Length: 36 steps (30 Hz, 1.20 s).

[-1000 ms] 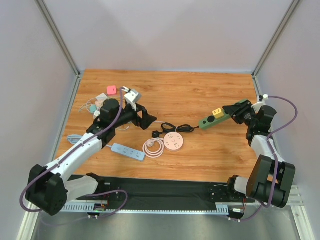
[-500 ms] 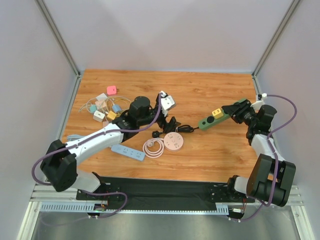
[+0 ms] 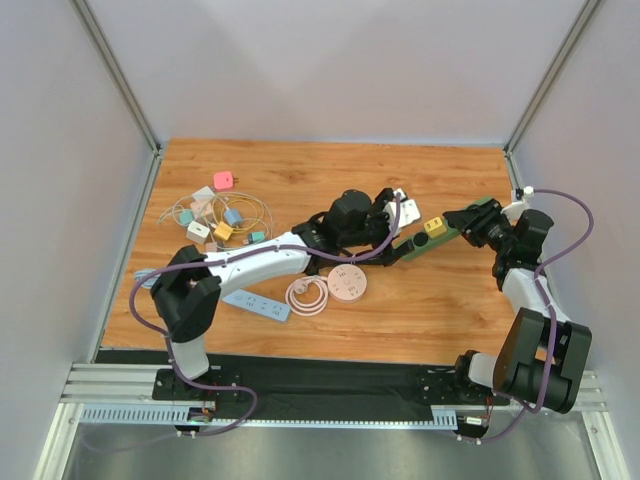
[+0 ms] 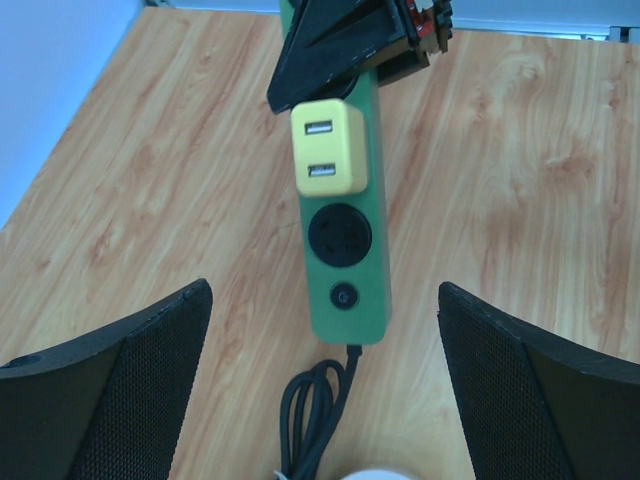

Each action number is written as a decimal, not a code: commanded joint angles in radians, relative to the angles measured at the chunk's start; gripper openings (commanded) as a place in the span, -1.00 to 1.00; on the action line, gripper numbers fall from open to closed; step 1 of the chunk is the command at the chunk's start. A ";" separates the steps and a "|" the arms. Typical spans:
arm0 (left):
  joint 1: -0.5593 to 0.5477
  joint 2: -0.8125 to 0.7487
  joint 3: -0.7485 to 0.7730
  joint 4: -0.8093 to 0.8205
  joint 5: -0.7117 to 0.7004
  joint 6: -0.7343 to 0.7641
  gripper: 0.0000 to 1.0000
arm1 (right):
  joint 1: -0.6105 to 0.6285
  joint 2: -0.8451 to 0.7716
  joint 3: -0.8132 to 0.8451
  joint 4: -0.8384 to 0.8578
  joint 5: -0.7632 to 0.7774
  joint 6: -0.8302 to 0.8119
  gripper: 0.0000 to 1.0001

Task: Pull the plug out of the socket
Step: Remove the plug from the socket.

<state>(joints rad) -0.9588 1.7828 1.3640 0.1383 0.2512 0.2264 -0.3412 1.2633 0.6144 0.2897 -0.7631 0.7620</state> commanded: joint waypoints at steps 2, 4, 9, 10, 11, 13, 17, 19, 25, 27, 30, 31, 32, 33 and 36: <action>-0.023 0.072 0.145 0.008 0.005 0.047 0.99 | 0.007 -0.025 0.039 0.058 -0.050 0.033 -0.99; -0.031 0.113 0.181 0.000 0.025 0.044 0.99 | 0.005 -0.025 0.039 0.060 -0.051 0.034 -0.99; -0.037 0.188 0.259 0.004 0.046 0.062 0.99 | 0.008 -0.024 0.041 0.060 -0.053 0.039 -0.99; -0.037 0.197 0.270 0.004 0.066 0.062 0.99 | 0.008 -0.024 0.041 0.060 -0.051 0.039 -0.99; -0.037 0.208 0.296 -0.003 0.075 0.059 0.99 | 0.008 -0.022 0.041 0.058 -0.051 0.039 -0.99; -0.037 0.242 0.342 -0.025 0.089 0.054 0.97 | 0.010 -0.024 0.041 0.060 -0.053 0.039 -0.99; -0.038 0.291 0.412 -0.052 0.103 0.048 0.89 | 0.008 -0.024 0.041 0.060 -0.054 0.042 -0.99; -0.038 0.323 0.464 -0.075 0.114 0.044 0.79 | 0.008 -0.024 0.041 0.060 -0.054 0.042 -0.99; -0.038 0.375 0.523 -0.132 0.132 0.037 0.48 | 0.008 -0.024 0.042 0.058 -0.056 0.043 -0.99; -0.038 0.388 0.534 -0.164 0.132 0.044 0.22 | 0.008 -0.024 0.042 0.058 -0.058 0.045 -0.99; -0.038 0.398 0.547 -0.192 0.132 0.054 0.00 | 0.010 -0.024 0.044 0.058 -0.058 0.045 -0.99; -0.038 0.398 0.547 -0.195 0.131 0.057 -0.01 | 0.008 -0.022 0.044 0.058 -0.058 0.045 -0.99; -0.038 0.400 0.547 -0.203 0.132 0.059 -0.03 | 0.010 -0.024 0.044 0.058 -0.058 0.043 -0.99; -0.038 0.402 0.547 -0.207 0.132 0.068 -0.12 | 0.008 -0.022 0.044 0.058 -0.058 0.045 -0.99; -0.038 0.397 0.549 -0.207 0.129 0.068 -0.77 | 0.008 -0.022 0.042 0.058 -0.056 0.042 -0.99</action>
<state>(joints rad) -0.9874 2.1746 1.8744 -0.0441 0.3630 0.2428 -0.3389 1.2633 0.6147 0.3035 -0.7757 0.7692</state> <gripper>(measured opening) 0.431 0.361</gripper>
